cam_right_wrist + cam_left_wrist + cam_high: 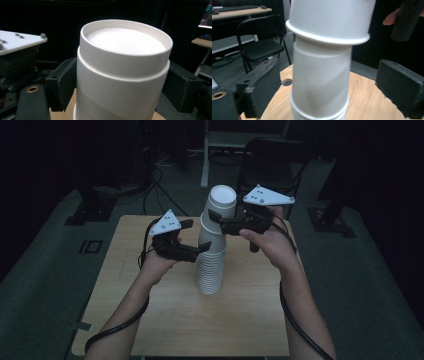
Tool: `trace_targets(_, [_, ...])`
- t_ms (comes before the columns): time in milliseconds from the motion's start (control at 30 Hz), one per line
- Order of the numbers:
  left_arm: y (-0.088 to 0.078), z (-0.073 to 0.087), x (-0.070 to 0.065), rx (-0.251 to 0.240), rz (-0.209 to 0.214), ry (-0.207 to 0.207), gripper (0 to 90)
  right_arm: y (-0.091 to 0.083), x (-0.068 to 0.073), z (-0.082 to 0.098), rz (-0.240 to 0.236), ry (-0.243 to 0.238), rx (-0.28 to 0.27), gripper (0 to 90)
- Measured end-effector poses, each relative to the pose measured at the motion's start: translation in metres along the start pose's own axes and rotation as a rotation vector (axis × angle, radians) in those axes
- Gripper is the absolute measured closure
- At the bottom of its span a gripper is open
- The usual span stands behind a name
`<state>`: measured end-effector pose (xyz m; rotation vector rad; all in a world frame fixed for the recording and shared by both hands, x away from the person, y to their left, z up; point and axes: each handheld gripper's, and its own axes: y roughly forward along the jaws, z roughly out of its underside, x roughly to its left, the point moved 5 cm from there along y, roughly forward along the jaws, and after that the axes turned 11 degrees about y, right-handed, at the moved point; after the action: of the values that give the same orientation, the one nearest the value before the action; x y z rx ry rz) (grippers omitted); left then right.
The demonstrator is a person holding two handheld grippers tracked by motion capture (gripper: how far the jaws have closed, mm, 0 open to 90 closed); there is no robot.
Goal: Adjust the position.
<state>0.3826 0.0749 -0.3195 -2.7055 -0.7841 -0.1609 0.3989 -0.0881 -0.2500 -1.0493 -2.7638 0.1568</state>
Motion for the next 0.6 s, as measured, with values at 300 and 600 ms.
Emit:
trace_targets(300, [0.001,-0.019,-0.014,-0.015,0.010,0.029,11.8,-0.016,-0.001,-0.008,0.010,-0.013,-0.021,19.6])
trace_targets(600, [0.003,-0.025,-0.028,-0.025,0.027,0.044,11.8,-0.038,-0.004,-0.005,0.018,-0.023,-0.037,19.5])
